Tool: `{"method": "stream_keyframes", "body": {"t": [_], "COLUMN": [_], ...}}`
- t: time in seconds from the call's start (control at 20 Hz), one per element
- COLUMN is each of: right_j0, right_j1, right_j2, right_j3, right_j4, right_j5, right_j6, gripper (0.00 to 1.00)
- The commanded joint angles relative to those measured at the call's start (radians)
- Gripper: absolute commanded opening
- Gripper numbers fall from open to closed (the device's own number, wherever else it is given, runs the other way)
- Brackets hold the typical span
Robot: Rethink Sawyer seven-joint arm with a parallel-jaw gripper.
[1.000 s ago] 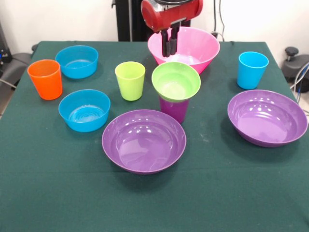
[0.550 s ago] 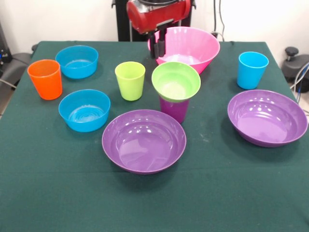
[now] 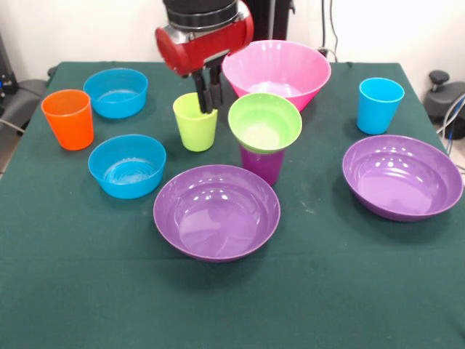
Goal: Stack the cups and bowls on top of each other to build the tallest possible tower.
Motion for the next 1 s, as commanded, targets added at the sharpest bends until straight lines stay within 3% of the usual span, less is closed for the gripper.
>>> {"method": "stream_keyframes", "body": {"t": [0.05, 0.35, 1.0], "right_j0": [0.01, 0.019, 0.022], "right_j1": [0.072, 0.062, 0.052], "right_j2": [0.007, -0.007, 0.002], "right_j3": [-0.112, -0.112, -0.166], "right_j4": [-0.085, -0.062, -0.029], "right_j5": [0.121, 0.123, 0.224], "right_j6": [-0.426, -0.438, -0.47], "gripper": [0.0, 0.0, 0.0]}}
